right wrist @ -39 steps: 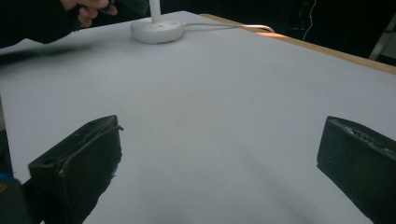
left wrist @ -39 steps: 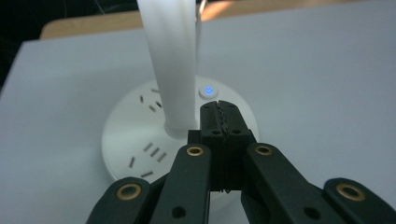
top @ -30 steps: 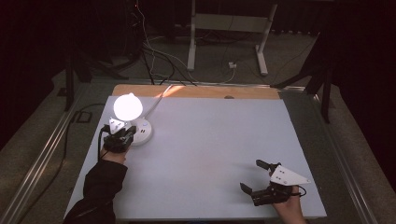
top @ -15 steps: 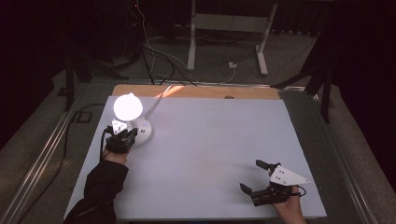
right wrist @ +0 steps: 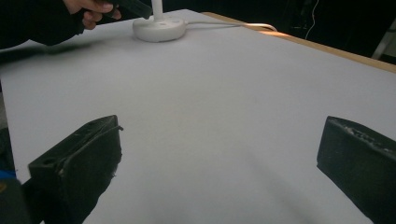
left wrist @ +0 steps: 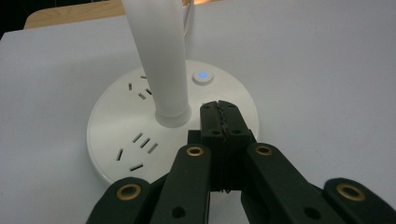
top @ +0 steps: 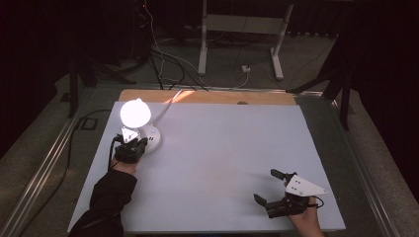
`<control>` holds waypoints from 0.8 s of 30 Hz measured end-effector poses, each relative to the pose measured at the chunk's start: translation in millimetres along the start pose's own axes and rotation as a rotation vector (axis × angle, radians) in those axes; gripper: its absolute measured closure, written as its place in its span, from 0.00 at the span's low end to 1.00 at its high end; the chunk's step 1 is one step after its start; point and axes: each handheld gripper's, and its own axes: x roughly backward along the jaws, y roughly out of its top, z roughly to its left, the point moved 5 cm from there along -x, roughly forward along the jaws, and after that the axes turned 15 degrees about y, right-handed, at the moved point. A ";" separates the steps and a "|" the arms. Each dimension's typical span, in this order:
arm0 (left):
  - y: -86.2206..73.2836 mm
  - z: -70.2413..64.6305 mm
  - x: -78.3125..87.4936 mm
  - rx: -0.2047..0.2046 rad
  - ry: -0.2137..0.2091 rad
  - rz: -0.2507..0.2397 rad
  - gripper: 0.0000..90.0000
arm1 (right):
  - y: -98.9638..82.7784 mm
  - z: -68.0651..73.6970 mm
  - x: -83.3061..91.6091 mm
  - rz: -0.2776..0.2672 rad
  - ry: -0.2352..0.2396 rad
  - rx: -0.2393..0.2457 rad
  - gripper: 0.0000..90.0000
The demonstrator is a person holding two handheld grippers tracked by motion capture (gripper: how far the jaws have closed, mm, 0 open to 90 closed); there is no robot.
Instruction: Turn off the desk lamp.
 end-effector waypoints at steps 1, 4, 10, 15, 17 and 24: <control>-0.3 -0.4 -0.2 -0.002 0.000 0.001 1.00 | 0.0 0.0 0.0 0.000 0.001 -0.001 0.00; -1.0 -1.0 -1.2 -0.003 0.000 0.005 1.00 | 0.0 -0.2 0.0 -0.001 0.000 -0.001 0.00; -3.2 -1.9 -3.8 -0.008 -0.002 0.012 1.00 | 0.1 -0.1 0.0 -0.002 0.001 -0.002 0.00; -5.0 -2.4 -5.6 -0.020 0.000 0.018 1.00 | -0.1 -0.2 -0.2 0.000 0.002 -0.003 0.00; -5.1 -1.9 -5.6 -0.021 -0.005 0.021 1.00 | -0.1 -0.2 -0.2 -0.001 0.002 -0.003 0.00; -5.4 -1.6 -6.4 -0.030 0.006 0.023 1.00 | -0.4 0.1 -1.3 0.004 0.003 -0.006 0.00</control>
